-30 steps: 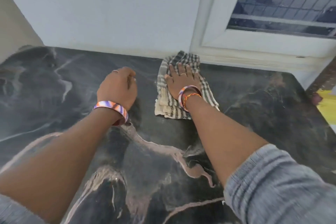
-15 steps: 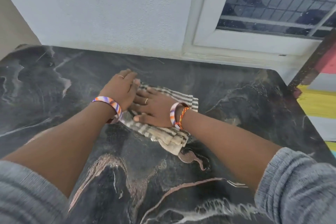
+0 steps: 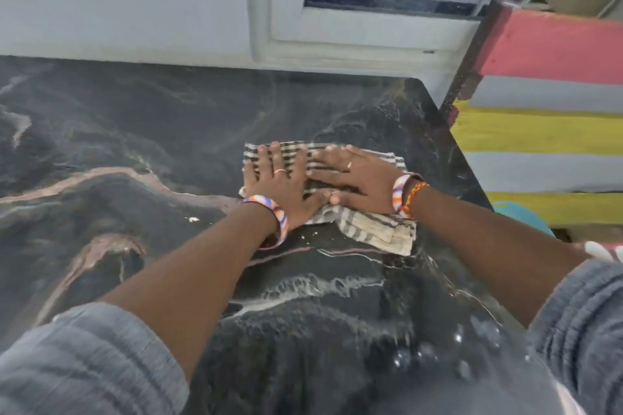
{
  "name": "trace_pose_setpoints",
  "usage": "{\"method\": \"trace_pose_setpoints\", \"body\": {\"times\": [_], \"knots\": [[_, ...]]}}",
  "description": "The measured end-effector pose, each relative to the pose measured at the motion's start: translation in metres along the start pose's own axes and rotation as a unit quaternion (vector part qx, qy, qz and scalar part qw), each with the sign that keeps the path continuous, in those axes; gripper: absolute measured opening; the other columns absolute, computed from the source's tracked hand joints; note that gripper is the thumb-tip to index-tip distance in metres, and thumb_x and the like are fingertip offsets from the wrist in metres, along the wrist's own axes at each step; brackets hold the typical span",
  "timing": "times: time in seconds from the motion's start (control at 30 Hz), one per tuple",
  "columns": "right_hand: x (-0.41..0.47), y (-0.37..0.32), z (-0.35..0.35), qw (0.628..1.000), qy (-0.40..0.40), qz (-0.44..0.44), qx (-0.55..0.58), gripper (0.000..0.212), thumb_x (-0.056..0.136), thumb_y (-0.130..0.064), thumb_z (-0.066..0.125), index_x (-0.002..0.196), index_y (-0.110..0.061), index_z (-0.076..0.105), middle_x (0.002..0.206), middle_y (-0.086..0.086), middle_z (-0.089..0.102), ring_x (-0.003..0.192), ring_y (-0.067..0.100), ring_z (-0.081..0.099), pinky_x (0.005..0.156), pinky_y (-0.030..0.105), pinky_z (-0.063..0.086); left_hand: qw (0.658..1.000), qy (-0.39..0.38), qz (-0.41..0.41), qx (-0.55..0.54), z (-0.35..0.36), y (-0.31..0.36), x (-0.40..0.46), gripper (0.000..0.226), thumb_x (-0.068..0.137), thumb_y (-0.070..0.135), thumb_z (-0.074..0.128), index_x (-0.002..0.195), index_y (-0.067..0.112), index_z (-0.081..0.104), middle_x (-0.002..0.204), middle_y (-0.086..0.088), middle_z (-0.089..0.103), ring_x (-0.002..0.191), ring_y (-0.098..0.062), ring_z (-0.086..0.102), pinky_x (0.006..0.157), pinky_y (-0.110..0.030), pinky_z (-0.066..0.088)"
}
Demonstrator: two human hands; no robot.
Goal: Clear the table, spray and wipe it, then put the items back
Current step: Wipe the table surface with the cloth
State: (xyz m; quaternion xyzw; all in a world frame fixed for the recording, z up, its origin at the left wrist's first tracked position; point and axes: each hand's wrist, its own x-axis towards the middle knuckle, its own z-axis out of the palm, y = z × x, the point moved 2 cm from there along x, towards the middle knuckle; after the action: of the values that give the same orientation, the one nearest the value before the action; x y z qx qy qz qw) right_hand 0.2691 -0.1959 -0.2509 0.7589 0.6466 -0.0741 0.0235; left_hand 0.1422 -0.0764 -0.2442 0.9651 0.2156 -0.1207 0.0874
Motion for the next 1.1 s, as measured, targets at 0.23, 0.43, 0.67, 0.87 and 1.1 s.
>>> {"method": "trace_pose_setpoints", "body": {"times": [0.23,0.43,0.67,0.87,1.1], "knots": [[-0.115,0.047,0.017,0.992,-0.015,0.127,-0.002,0.082,0.077,-0.074,-0.005,0.146,-0.035,0.018,0.159,-0.002,0.011,0.147,0.023,0.007,0.115,0.049,-0.001,0.995,-0.089,0.053,0.005,0.009,0.117,-0.003,0.076,0.087,0.067,0.021,0.147,0.032,-0.011,0.155,-0.013,-0.026,0.142,-0.037,-0.026,0.114,-0.057,-0.013],[-0.184,0.034,0.029,0.975,-0.014,0.221,0.021,0.075,0.077,-0.066,0.009,0.146,-0.039,0.015,0.159,-0.007,0.005,0.148,0.019,0.001,0.112,0.064,0.004,0.987,-0.125,0.101,0.031,0.02,0.165,-0.021,0.078,0.084,0.071,0.021,0.146,0.036,-0.012,0.154,-0.009,-0.028,0.142,-0.034,-0.027,0.115,-0.057,-0.012],[-0.236,-0.001,0.045,0.959,0.037,0.262,0.101,0.074,0.077,-0.067,0.016,0.145,-0.04,0.017,0.159,-0.006,0.007,0.148,0.02,0.0,0.113,0.054,0.025,0.981,-0.126,0.137,0.053,0.034,0.187,-0.058,0.068,0.088,0.067,0.015,0.145,0.041,-0.011,0.156,-0.004,-0.027,0.143,-0.03,-0.026,0.115,-0.055,-0.012],[-0.28,-0.044,0.056,0.946,0.036,0.301,0.116,0.075,0.074,-0.069,0.014,0.145,-0.044,0.009,0.159,-0.008,0.002,0.147,0.017,-0.005,0.109,0.051,0.033,0.977,-0.109,0.165,0.073,0.049,0.202,-0.102,0.06,0.092,0.061,0.011,0.144,0.043,-0.011,0.157,-0.002,-0.024,0.144,-0.028,-0.022,0.117,-0.053,-0.009],[-0.311,-0.12,0.062,0.919,0.045,0.389,0.052,0.075,0.073,-0.068,0.001,0.145,-0.046,0.006,0.159,-0.009,0.003,0.147,0.015,0.0,0.113,0.057,0.014,0.968,-0.075,0.216,0.099,0.066,0.199,-0.148,0.055,0.094,0.054,0.016,0.145,0.044,-0.005,0.159,0.001,-0.015,0.147,-0.025,-0.015,0.117,-0.052,-0.003]]}}
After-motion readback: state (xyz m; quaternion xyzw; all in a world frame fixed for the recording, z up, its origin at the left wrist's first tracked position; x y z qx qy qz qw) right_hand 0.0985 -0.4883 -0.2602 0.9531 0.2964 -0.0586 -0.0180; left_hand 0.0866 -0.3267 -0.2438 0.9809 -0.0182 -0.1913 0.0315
